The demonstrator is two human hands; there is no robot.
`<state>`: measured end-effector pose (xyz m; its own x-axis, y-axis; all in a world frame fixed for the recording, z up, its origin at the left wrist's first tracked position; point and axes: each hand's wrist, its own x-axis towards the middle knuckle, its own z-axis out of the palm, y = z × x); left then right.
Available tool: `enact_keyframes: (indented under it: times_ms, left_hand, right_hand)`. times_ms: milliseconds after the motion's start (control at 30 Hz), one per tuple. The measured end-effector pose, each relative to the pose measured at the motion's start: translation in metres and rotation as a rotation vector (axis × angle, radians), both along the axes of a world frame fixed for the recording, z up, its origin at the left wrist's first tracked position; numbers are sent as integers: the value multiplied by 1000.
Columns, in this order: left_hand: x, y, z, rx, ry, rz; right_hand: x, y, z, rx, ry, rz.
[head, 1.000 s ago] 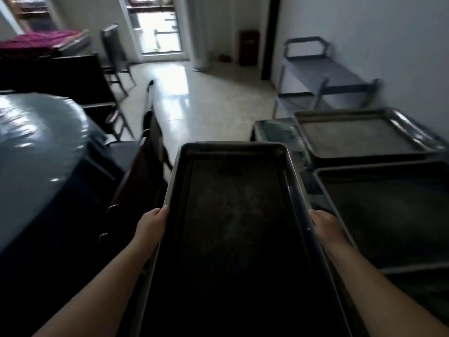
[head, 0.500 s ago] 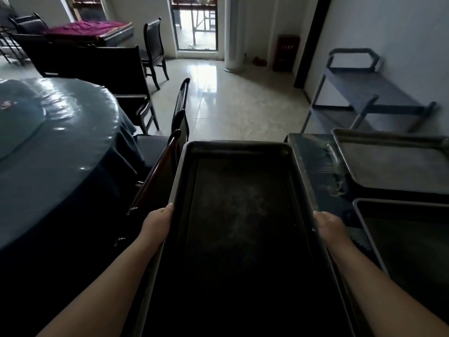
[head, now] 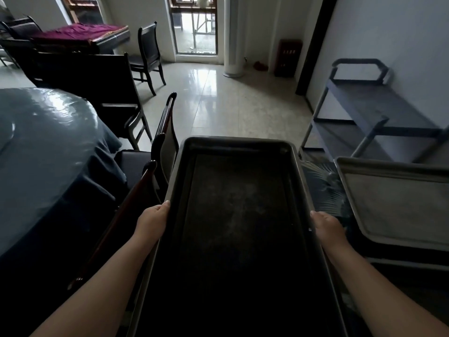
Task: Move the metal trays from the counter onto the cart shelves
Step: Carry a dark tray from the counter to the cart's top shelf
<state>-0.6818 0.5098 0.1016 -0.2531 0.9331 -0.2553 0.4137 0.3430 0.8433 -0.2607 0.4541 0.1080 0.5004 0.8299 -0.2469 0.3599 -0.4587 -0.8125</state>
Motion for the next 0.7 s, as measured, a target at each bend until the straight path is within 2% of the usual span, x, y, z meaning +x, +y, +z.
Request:
enact_keyframes:
  times_ms: [200,400,567,700]
  left_hand:
    - [0,124,-20,-9,1,-35]
    - [-5,267,-2,29,38,-79]
    - [-7,349,4,19,57,-94]
    - [-2,407,1,-2,0,-91]
  right_hand:
    - [-2,118,-10,7,-25,23]
    - [-9,238,9,42,-54,-21]
    - [-15,312,15,17,-41,-52]
    - [-11,378,14,-7,-32,-26]
